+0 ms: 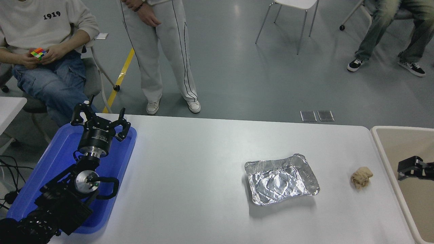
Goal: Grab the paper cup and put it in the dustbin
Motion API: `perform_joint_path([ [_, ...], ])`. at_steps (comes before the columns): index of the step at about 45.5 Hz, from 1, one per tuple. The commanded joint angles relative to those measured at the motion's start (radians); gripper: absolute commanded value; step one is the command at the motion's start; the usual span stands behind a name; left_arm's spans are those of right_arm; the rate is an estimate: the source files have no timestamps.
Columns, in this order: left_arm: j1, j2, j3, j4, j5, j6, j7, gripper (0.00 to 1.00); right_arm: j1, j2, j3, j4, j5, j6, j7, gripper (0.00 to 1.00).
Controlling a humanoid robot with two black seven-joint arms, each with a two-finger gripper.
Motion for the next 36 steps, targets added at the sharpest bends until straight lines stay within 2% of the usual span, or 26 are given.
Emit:
perform_joint_path([
  [1,0.000,0.000,0.000,0.000,0.000,0.000,0.000,1.00,0.156,0.097,-0.077,0.023,0.000,0.178,0.000,1.00],
  [20,0.000,0.000,0.000,0.000,0.000,0.000,0.000,1.00,0.375,0.252,-0.071,0.069,-0.009,0.204,0.000,1.00],
  [36,0.000,0.001,-0.001,0.000,0.000,0.000,0.000,1.00,0.415,0.297,0.009,0.075,0.002,0.204,-0.002,1.00],
])
